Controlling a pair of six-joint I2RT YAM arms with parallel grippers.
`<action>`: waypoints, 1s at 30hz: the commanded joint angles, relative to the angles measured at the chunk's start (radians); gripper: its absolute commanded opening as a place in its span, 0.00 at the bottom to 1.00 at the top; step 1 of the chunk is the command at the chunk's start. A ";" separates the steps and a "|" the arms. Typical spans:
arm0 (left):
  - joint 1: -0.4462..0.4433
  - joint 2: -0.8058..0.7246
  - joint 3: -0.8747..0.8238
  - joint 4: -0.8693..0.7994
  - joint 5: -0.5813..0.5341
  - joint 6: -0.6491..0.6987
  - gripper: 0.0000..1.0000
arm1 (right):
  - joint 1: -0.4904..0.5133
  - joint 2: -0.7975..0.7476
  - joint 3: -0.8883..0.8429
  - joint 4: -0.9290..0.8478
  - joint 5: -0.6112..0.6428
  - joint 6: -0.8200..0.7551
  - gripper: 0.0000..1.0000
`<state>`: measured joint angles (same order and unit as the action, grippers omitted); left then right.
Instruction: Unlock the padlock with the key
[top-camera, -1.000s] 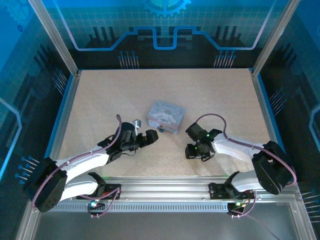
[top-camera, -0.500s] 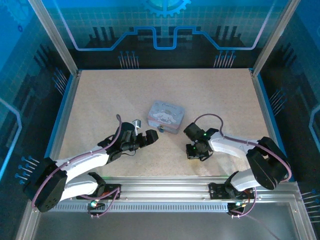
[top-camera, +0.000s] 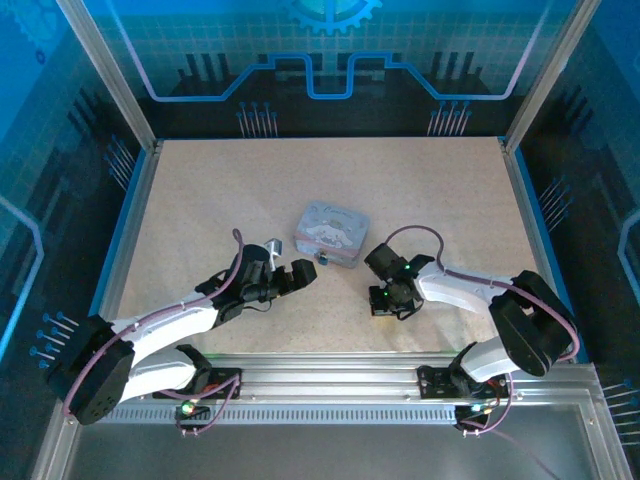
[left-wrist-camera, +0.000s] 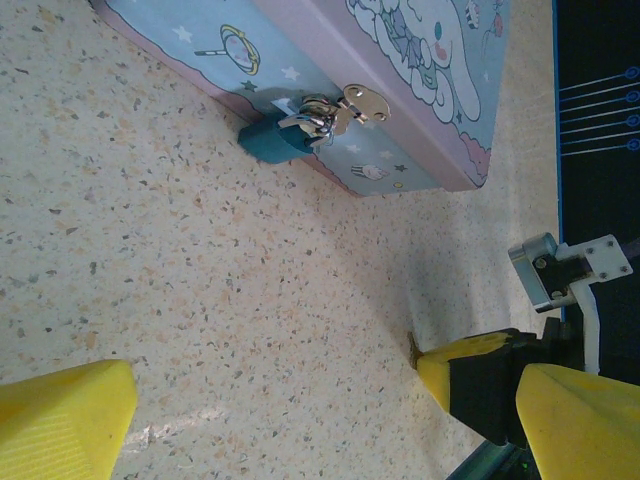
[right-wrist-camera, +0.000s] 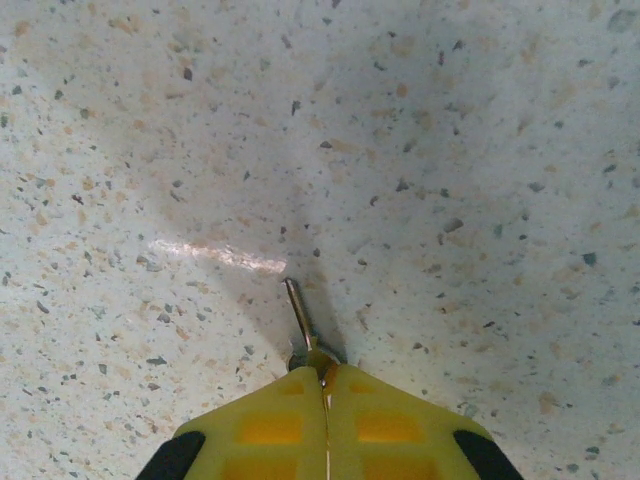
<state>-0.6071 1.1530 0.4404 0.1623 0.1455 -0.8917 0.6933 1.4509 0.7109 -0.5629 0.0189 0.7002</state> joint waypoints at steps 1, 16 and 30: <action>-0.009 -0.002 0.009 -0.015 -0.011 0.008 0.99 | 0.015 0.026 -0.013 -0.021 0.007 0.009 0.04; -0.007 -0.065 0.017 -0.029 -0.015 0.016 0.99 | 0.015 -0.093 -0.061 0.055 0.026 -0.025 0.00; -0.009 -0.052 0.057 0.062 0.074 -0.044 0.96 | 0.017 -0.342 -0.136 0.292 -0.010 -0.071 0.00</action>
<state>-0.6071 1.0927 0.4644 0.1715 0.1726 -0.9001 0.6941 1.1587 0.5949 -0.3683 0.0181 0.6498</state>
